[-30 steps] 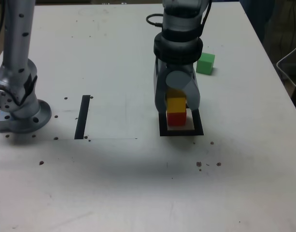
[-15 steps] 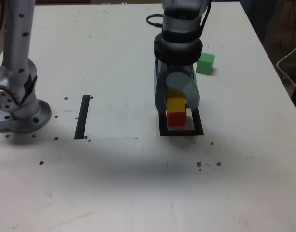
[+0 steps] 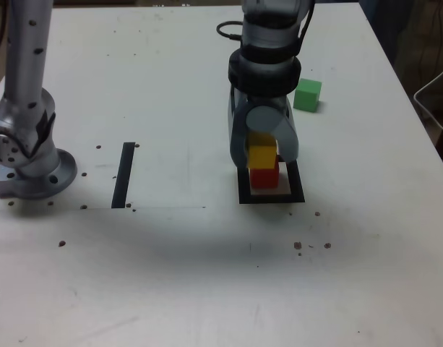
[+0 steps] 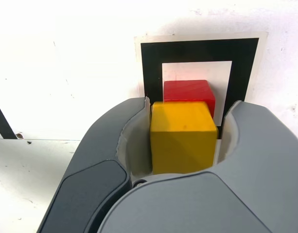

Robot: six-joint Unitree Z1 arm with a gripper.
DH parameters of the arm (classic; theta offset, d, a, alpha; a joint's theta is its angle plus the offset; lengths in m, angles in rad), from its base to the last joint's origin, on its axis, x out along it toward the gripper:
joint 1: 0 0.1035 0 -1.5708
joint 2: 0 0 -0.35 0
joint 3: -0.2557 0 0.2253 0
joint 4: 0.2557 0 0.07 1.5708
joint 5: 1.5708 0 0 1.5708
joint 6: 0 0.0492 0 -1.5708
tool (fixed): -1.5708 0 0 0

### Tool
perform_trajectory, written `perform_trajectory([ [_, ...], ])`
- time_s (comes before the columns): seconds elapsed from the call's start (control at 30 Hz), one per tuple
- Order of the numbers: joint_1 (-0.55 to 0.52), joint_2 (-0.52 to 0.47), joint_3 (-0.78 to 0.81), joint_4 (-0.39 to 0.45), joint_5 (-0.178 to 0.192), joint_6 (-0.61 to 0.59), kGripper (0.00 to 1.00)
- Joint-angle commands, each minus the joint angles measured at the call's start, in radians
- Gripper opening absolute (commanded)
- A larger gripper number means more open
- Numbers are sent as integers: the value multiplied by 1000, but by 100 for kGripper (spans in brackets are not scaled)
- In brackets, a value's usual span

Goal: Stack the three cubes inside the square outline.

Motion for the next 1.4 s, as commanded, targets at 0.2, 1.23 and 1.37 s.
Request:
perform_trajectory([
  [0.2, 2, -18, -3, 4, 9, 0, 99],
  [1.23, 396, 115, -451, 251, 92, 695, 99],
  [1.37, 415, 214, -526, 256, 80, 767, 98],
])
